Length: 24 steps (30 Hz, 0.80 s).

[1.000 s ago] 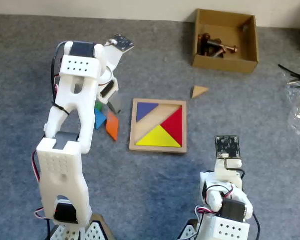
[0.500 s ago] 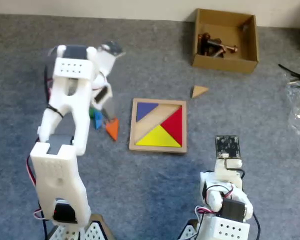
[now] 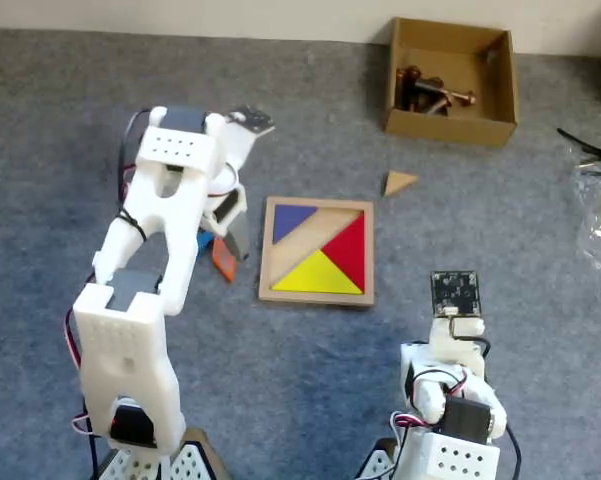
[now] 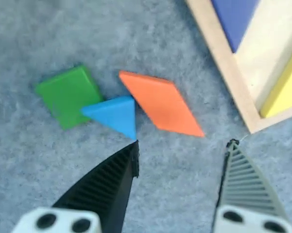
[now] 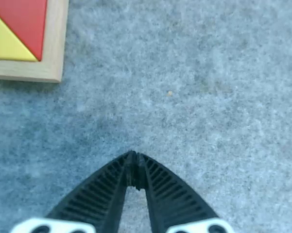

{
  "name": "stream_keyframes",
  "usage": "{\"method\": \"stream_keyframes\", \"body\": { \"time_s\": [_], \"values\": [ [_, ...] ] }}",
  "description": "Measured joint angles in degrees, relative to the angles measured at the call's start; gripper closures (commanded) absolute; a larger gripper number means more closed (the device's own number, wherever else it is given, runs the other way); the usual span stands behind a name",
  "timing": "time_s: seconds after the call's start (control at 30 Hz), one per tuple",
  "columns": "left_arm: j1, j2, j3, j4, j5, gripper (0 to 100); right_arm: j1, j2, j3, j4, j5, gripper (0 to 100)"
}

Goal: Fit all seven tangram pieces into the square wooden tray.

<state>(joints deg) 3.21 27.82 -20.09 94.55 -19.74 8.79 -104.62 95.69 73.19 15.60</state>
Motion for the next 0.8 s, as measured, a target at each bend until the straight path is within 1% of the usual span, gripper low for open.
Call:
{"method": "stream_keyframes", "body": {
  "time_s": [0.13,0.27,0.4,0.43,0.6,0.8],
  "values": [
    [0.97,0.00,1.76,-3.08,0.70,74,0.00,0.00,0.00,0.00,0.00,99.3],
    [1.05,0.00,4.75,-6.15,4.40,74,0.00,0.00,0.00,0.00,0.00,99.3],
    [0.97,0.00,5.45,-6.86,8.26,74,0.00,0.00,0.00,0.00,0.00,99.3],
    [1.05,0.00,5.45,-6.86,9.05,74,0.00,0.00,0.00,0.00,0.00,99.3],
    [1.05,2.73,5.45,-9.23,10.55,83,0.00,0.00,0.00,0.00,0.00,99.3],
    [0.97,4.48,5.45,-9.67,10.81,84,0.00,0.00,0.00,0.00,0.00,99.3]
  ]
}}
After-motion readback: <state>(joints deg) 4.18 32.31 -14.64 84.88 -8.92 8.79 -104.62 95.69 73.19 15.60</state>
